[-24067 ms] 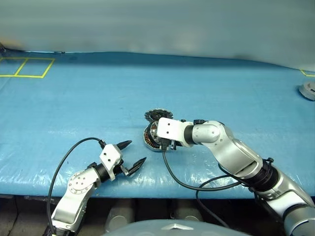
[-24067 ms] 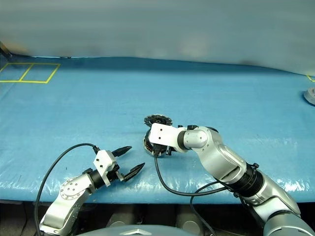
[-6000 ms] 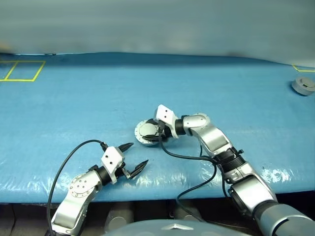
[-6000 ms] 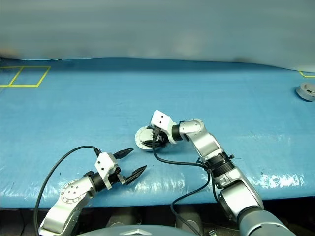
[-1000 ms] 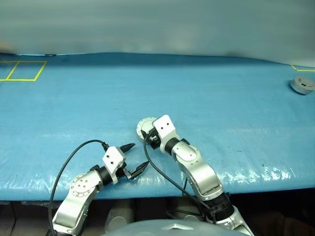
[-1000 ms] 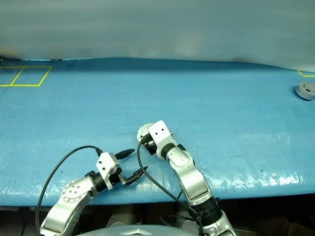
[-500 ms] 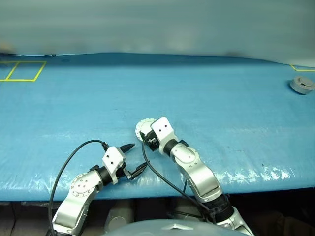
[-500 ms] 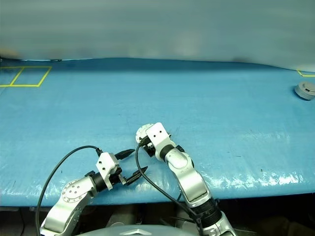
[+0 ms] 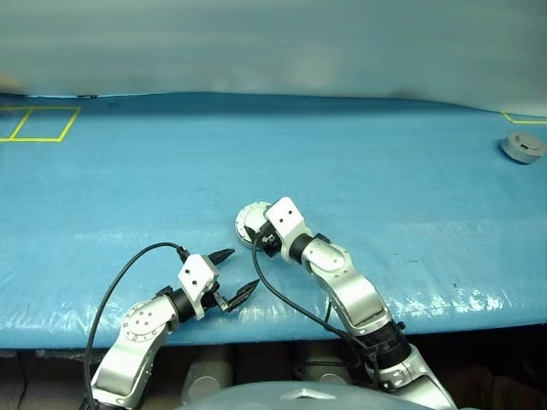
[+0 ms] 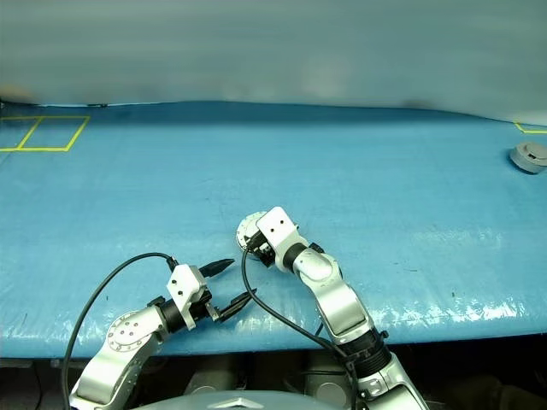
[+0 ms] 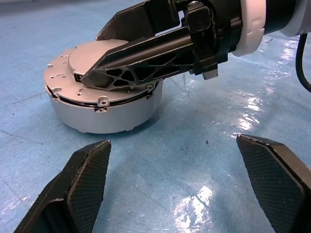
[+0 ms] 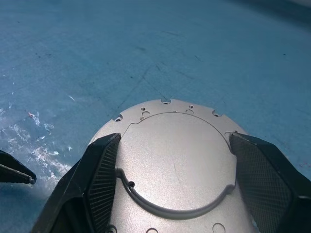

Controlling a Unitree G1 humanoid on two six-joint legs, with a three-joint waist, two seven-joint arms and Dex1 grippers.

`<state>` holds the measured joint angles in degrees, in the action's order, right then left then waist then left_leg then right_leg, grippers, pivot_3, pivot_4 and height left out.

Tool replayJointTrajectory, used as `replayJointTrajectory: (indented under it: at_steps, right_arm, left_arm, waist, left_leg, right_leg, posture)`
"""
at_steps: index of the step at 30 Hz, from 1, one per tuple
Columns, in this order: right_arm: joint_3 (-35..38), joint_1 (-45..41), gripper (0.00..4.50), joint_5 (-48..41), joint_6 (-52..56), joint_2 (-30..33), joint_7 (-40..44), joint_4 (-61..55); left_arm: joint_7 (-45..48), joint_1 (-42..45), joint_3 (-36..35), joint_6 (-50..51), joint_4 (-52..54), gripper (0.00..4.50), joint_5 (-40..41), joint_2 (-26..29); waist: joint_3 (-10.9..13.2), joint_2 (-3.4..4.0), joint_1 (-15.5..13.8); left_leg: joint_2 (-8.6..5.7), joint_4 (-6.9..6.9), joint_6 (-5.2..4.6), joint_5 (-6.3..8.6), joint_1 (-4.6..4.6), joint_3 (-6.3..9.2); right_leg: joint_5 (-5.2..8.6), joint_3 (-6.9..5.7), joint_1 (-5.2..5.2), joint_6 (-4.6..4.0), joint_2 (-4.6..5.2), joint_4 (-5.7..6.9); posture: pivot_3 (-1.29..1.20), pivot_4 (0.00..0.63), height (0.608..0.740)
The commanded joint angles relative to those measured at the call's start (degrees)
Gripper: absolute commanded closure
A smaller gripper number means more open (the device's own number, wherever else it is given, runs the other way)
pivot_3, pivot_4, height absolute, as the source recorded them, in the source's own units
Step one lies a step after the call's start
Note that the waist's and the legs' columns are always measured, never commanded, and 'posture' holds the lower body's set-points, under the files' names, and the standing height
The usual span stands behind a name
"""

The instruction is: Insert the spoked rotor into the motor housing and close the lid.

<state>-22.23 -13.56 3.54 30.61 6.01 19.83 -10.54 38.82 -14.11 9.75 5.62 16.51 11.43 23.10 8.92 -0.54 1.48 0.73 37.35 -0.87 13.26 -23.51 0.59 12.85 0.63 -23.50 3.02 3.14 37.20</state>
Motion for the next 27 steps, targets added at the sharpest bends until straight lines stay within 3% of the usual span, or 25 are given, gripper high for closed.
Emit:
replayJointTrajectory:
  at_steps: [1, 12, 27]
  right_arm:
    - [0.2, -0.6, 1.25, -0.3, 0.4, 0.0, 0.5, -0.3]
    - [-1.4, 0.6, 1.25, -0.4, 8.2, -3.1, -1.3, -4.1]
    - [-2.0, 1.7, 1.25, 0.9, 1.0, -0.6, -0.7, -0.3]
  left_arm:
    - [0.2, 0.3, -0.4, -1.1, 1.4, 0.00, 0.6, 0.1]
    - [0.1, 0.2, -0.4, -0.8, 1.3, 0.00, 0.7, 0.1]
    - [-0.2, 0.4, -0.3, -0.4, 1.7, 0.00, 0.6, -0.1]
  waist:
    - [0.0, 0.00, 0.0]
    - [0.0, -0.01, 0.0]
    - [0.0, -0.03, 0.1]
  left_leg:
    - [0.00, 0.00, 0.00, 0.00, 0.00, 0.00]
    - [0.02, 0.00, 0.00, 0.00, 0.02, -0.04]
    - [0.02, 0.00, 0.00, 0.00, 0.04, -0.06]
  right_leg:
    - [0.00, 0.00, 0.00, 0.00, 0.00, 0.00]
    - [-0.01, 0.04, 0.00, 0.01, -0.01, 0.01]
    - [0.02, 0.05, 0.01, 0.06, -0.01, 0.01]
  posture:
    - [0.00, 0.150, 0.740]
    - [0.00, 0.150, 0.740]
    - [0.00, 0.150, 0.740]
